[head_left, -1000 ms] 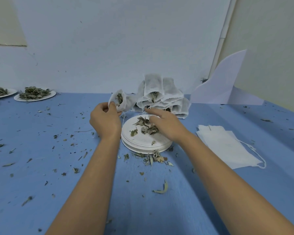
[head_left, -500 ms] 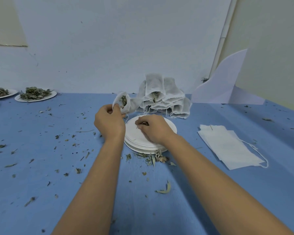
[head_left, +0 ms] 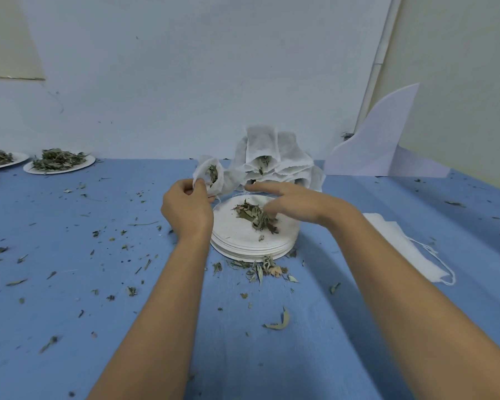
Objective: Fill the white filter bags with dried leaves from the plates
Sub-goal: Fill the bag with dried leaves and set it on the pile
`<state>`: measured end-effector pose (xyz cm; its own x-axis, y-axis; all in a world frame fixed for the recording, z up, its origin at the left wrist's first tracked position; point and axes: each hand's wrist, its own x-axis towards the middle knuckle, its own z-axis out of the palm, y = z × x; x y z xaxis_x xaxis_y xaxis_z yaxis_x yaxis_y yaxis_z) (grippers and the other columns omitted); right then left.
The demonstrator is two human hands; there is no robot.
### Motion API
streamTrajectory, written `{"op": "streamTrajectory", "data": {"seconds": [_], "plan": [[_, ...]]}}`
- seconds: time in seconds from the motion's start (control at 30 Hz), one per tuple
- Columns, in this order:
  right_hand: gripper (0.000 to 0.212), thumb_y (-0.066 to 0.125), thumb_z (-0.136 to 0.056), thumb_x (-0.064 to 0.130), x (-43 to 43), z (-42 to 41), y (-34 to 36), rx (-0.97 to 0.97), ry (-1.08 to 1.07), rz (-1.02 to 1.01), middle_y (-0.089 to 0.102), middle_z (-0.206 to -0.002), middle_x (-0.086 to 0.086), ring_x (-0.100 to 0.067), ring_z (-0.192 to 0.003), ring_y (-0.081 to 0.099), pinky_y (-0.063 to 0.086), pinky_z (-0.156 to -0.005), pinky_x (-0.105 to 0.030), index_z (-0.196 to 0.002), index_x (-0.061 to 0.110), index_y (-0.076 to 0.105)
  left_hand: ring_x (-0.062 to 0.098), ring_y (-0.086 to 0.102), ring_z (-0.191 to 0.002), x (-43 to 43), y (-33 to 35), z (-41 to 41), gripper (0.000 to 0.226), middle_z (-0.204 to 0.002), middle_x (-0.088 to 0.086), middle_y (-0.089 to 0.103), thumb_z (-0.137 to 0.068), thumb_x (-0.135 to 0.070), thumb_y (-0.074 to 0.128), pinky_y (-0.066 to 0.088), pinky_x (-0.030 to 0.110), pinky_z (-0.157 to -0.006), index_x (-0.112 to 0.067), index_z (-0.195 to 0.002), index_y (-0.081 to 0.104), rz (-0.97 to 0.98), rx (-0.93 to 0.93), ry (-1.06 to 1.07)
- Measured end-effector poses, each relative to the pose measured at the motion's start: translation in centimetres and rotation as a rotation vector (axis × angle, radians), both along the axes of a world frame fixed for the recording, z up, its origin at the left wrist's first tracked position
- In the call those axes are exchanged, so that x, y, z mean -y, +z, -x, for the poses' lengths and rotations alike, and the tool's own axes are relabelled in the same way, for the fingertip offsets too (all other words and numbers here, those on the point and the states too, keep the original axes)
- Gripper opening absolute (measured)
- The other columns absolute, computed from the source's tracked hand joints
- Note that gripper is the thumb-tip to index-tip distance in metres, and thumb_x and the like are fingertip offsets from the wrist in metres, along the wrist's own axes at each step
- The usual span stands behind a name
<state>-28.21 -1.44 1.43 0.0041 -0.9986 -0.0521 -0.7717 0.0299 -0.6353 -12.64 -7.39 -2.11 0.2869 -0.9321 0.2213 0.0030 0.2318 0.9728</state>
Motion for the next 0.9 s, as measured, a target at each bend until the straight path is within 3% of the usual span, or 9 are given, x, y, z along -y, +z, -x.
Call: {"op": "streamTrajectory", "data": {"seconds": [0.07,0.17,0.27,0.6,0.73,0.8,0.9], "plan": [[0.077,0.058,-0.081,0.010,-0.4,0.2,0.4,-0.101,-0.010,-0.139,0.028,-0.153,0.005,-0.018,-0.138,0.029,0.032,-0.099,-0.030,-0.147,0.037,0.027,0.028,0.069,-0.081,0.0,-0.1,0.1,0.012,-0.082,0.009,0.067,-0.092,-0.016,0.057,0.056,0.044,-0.080,-0.011,-0.083,0.063,-0.001,0.006,-0.002],[0.079,0.067,-0.083,0.018,-0.6,0.2,0.2,-0.270,-0.052,-0.184,0.037,-0.146,-0.004,-0.024,-0.126,0.042,0.040,-0.100,-0.035,-0.149,0.028,0.024,0.029,0.068,-0.082,0.0,-0.3,0.1,0.013,-0.081,0.009,0.066,-0.092,-0.016,0.057,0.056,0.044,-0.080,-0.010,-0.082,0.063,-0.004,0.027,0.002],[0.075,0.071,-0.083,0.018,-0.5,-0.1,-0.2,-0.238,-0.063,-0.131,0.049,-0.138,-0.003,-0.019,-0.114,0.048,0.037,-0.088,-0.026,-0.146,0.021,0.032,0.029,0.068,-0.083,0.1,-0.4,0.1,0.016,-0.084,0.010,0.067,-0.093,-0.017,0.057,0.056,0.043,-0.080,-0.006,-0.089,0.066,-0.013,0.041,0.007],[0.074,0.081,-0.073,0.023,0.7,-1.5,-2.2,-0.077,-0.225,0.222,0.058,-0.125,-0.001,-0.014,-0.113,0.054,0.036,-0.082,-0.018,-0.138,0.013,0.047,0.022,0.068,-0.076,0.2,-0.6,0.0,0.013,-0.084,0.008,0.067,-0.094,-0.017,0.056,0.056,0.029,-0.071,-0.008,-0.090,0.065,-0.014,0.030,-0.019],[0.064,0.082,-0.072,0.019,0.3,-0.5,-1.8,0.065,-0.198,0.271,0.059,-0.120,0.004,-0.003,-0.084,0.063,0.047,-0.069,-0.015,-0.130,0.017,0.056,-0.001,0.060,-0.050,0.2,-0.7,0.0,0.011,-0.074,-0.001,0.062,-0.094,-0.015,0.056,0.048,0.009,-0.050,-0.009,-0.088,0.063,-0.008,-0.014,-0.029],[0.064,0.082,-0.071,0.028,0.4,0.0,-1.7,-0.080,-0.148,0.288,0.053,-0.130,0.004,-0.007,-0.111,0.054,0.041,-0.087,-0.018,-0.130,0.023,0.057,-0.005,0.058,-0.043,0.2,-0.8,0.0,0.011,-0.072,-0.002,0.061,-0.094,-0.014,0.056,0.044,0.006,-0.045,-0.008,-0.087,0.063,-0.009,-0.028,-0.027],[0.066,0.070,-0.084,0.034,0.9,-0.3,-2.0,-0.101,0.029,0.175,0.020,-0.158,0.003,-0.014,-0.145,0.017,0.019,-0.116,-0.032,-0.143,0.031,0.041,0.004,0.065,-0.057,0.2,-0.7,-0.1,0.013,-0.073,0.002,0.062,-0.094,-0.015,0.056,0.049,0.012,-0.052,-0.007,-0.086,0.062,0.000,-0.029,0.006]]}}
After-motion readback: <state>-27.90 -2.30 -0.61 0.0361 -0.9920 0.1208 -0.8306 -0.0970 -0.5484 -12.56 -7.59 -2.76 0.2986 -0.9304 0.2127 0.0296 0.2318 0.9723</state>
